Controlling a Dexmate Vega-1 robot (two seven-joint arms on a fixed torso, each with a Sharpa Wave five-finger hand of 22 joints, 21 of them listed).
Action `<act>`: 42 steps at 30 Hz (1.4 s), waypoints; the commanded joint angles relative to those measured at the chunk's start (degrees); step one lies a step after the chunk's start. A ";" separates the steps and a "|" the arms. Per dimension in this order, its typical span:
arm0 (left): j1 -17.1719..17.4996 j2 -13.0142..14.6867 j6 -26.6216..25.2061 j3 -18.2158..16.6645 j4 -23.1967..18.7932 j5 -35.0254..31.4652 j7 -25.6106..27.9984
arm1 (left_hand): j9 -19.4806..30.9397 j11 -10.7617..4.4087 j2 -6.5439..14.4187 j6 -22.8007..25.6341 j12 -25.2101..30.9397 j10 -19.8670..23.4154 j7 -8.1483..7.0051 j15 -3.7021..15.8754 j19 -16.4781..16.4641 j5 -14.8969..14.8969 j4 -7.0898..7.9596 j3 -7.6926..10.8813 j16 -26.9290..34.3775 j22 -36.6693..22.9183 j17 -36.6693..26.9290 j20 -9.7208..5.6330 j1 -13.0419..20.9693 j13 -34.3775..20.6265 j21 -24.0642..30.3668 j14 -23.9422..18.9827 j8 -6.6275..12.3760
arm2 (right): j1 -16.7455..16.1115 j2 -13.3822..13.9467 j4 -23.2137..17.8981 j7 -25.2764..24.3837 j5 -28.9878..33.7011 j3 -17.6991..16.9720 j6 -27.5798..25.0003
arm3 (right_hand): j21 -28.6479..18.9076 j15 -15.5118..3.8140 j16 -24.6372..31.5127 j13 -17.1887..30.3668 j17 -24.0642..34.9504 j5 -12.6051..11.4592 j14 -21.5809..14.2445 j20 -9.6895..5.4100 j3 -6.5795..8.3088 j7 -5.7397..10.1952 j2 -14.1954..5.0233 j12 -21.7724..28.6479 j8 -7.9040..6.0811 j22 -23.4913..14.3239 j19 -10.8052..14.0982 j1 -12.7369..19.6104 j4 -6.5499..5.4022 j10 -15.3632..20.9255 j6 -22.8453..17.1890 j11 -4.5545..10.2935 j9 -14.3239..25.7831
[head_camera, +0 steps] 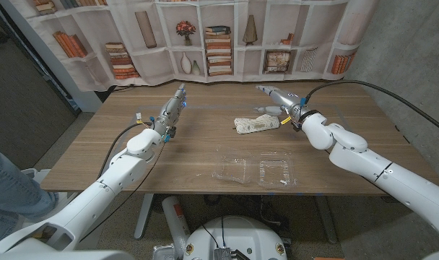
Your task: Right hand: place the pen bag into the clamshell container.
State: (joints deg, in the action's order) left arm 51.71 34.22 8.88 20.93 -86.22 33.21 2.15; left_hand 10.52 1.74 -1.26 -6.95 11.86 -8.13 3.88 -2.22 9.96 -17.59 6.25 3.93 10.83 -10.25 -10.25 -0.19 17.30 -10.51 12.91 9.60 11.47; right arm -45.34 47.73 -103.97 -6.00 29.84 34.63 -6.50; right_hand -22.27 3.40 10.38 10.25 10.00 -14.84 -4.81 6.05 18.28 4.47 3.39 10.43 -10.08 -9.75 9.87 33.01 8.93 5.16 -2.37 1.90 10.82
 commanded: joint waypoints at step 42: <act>1.80 0.12 -0.37 0.08 -1.63 -0.03 0.76 | 0.33 -0.35 0.74 0.46 -0.05 0.25 -0.11 0.30 6.02 -0.01 -0.07 -0.82 -0.04 -0.21 -0.19 0.57 0.10 -0.24 -0.37 2.89 0.08 | 5.26 2.61 -6.16 17.63 10.67 6.39 -12.29 | 2.95 3.00 -0.22 0.32 0.08 0.08 4.05 4.10 0.88 -0.62 1.16 0.15 -0.44 -0.10 2.57 3.09 -0.12 -8.24 7.95 -3.11 0.14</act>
State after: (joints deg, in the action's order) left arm 53.21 34.23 8.78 21.07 -87.67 33.10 2.86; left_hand 10.52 1.42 -1.03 -6.74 11.86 -7.82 4.09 -2.22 9.78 -17.59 6.25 3.46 10.83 -10.25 -10.25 -0.03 17.53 -10.51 12.70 9.60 11.47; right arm -41.56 50.29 -109.45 6.90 37.85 39.59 -16.17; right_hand -19.48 6.03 9.94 10.39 10.00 -14.84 -0.90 9.95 18.74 3.70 4.67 10.41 -10.20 -9.74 11.93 35.45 8.94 -2.71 5.74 -0.85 10.80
